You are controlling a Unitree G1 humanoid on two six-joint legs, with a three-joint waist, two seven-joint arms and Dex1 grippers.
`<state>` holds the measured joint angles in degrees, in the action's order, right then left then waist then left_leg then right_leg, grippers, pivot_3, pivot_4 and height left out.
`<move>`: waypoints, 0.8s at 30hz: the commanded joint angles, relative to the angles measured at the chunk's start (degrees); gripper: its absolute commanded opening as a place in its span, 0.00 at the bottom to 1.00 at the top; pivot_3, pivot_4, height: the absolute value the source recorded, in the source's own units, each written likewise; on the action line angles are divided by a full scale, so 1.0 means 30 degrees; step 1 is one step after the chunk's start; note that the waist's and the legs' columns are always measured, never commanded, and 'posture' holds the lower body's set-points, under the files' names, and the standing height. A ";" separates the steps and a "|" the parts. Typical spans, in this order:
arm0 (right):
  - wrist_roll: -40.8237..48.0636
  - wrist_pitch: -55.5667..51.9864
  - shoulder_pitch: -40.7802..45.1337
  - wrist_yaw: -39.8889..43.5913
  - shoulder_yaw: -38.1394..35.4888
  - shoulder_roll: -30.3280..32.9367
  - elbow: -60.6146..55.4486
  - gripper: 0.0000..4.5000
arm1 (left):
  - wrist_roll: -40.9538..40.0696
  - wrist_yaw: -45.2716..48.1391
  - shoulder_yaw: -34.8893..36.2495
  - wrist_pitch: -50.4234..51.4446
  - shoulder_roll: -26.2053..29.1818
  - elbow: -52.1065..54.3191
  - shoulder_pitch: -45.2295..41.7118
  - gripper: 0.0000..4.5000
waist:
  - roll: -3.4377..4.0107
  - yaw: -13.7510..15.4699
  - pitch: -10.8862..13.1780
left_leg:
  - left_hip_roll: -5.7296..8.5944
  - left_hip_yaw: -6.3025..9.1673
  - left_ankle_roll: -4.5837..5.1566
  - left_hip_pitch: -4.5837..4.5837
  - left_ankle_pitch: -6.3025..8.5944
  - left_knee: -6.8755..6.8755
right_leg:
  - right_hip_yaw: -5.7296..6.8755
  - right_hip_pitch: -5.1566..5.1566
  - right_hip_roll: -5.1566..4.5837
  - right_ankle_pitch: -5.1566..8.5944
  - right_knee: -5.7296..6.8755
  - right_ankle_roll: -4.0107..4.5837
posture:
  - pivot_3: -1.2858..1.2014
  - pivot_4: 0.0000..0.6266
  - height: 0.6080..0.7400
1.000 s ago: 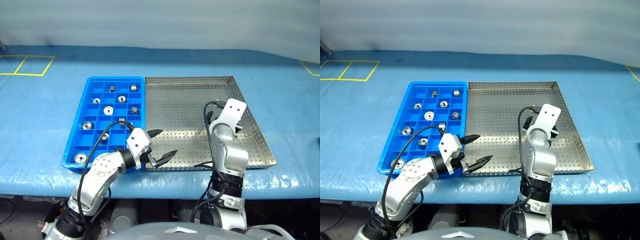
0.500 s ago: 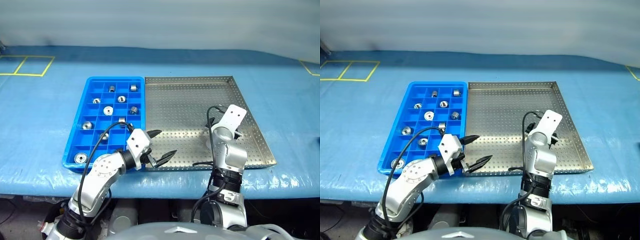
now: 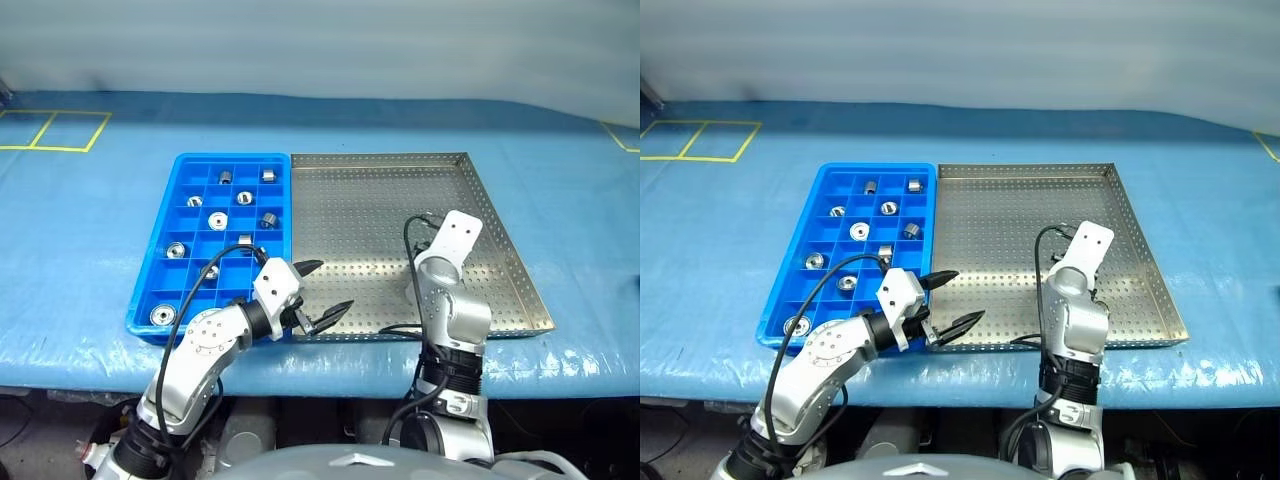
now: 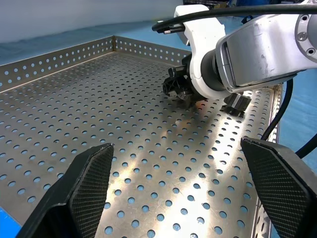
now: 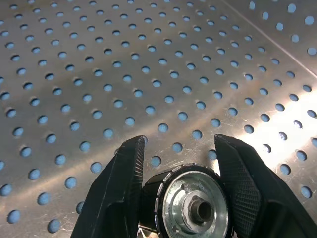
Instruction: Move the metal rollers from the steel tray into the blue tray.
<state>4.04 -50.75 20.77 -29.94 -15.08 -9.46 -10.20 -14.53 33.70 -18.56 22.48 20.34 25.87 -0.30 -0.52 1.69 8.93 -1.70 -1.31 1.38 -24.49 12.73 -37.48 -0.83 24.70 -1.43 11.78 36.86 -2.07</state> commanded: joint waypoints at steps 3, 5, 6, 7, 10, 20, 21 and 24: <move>-0.0187 -0.0373 0.0304 0.1507 0.3044 -0.0439 -0.1816 0.42 | 0.0059 -0.0526 0.0199 -0.0453 -0.0471 0.0799 -0.0051 1.00 | 0.0002 -0.0036 0.0002 | 0.0000 -0.0002 0.0000 0.0000 0.0000 0.0001 | 0.0001 0.0004 0.0008 0.0000 0.0001 0.0000 | 0.59 0.24 1.00; -0.0321 -0.0478 0.0832 0.2200 0.3765 0.0021 -0.2052 0.42 | -0.0021 -0.0773 0.0398 -0.0517 -0.0701 0.0827 -0.0104 1.00 | 0.0002 -0.0005 0.0002 | 0.0000 0.0005 0.0000 -0.0002 0.0000 0.0002 | 0.0005 0.0004 0.0010 0.0001 0.0000 0.0002 | 0.59 0.24 1.00; -0.0366 -0.0506 0.1097 0.2551 0.4081 0.0238 -0.2142 0.42 | -0.0040 -0.0876 0.0491 -0.0556 -0.0789 0.0846 -0.0117 1.00 | 0.0001 0.0012 0.0002 | 0.0000 0.0010 0.0000 -0.0004 0.0000 0.0003 | 0.0007 0.0003 0.0010 0.0001 0.0000 0.0002 | 0.59 0.24 1.00; -0.0401 -0.0522 0.1357 0.2898 0.4350 0.0443 -0.2201 0.42 | -0.0063 -0.0977 0.0568 -0.0568 -0.0882 0.0849 -0.0120 1.00 | 0.0000 0.0026 0.0002 | -0.0001 0.0010 0.0000 -0.0005 0.0000 0.0003 | 0.0007 0.0003 0.0009 0.0001 0.0000 0.0002 | 0.60 0.24 1.00; -0.0463 -0.0518 0.2063 0.3935 0.5040 0.0987 -0.2322 0.42 | -0.0065 -0.1276 0.0779 -0.0581 -0.1054 0.0874 -0.0088 1.00 | -0.0001 0.0150 0.0003 | 0.0002 0.0010 0.0000 -0.0007 0.0000 0.0001 | 0.0007 -0.0003 -0.0001 -0.0002 -0.0004 -0.0002 | 0.60 0.24 1.00; -0.0055 0.0011 0.3886 0.7901 0.7553 0.2240 -0.2632 0.42 | -0.0145 -0.2101 0.2540 -0.1156 -0.1015 0.1520 0.0915 1.00 | -0.0002 0.0354 0.0002 | 0.0011 0.0022 0.0001 -0.0011 -0.0001 0.0012 | 0.0028 0.0004 0.0008 -0.0006 -0.0004 -0.0008 | 0.64 0.24 1.00; -0.0017 0.0004 0.3925 0.8134 0.7696 0.2212 -0.2642 0.42 | -0.0144 -0.2135 0.2726 -0.1223 -0.0938 0.1621 0.1066 1.00 | -0.0002 0.0381 0.0003 | 0.0011 0.0028 0.0001 -0.0010 -0.0001 0.0013 | 0.0033 0.0002 0.0010 -0.0006 -0.0002 -0.0008 | 0.64 0.24 1.00; 0.0152 0.0044 0.3954 0.8978 0.8178 0.2159 -0.2700 0.42 | -0.0255 -0.2219 0.3313 -0.1390 -0.0760 0.2008 0.1623 1.00 | -0.0004 0.0618 0.0004 | 0.0009 0.0033 0.0000 -0.0010 0.0000 0.0016 | 0.0038 0.0003 0.0015 -0.0005 0.0000 -0.0006 | 0.65 0.24 1.00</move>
<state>3.77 -52.45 31.17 -4.56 8.62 -2.71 -15.26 -14.62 27.43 -10.16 19.98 18.01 28.28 3.99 -0.53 3.54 8.94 -1.68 -1.21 1.38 -24.52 12.73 -37.44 -0.72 24.71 -1.39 11.78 36.85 -2.07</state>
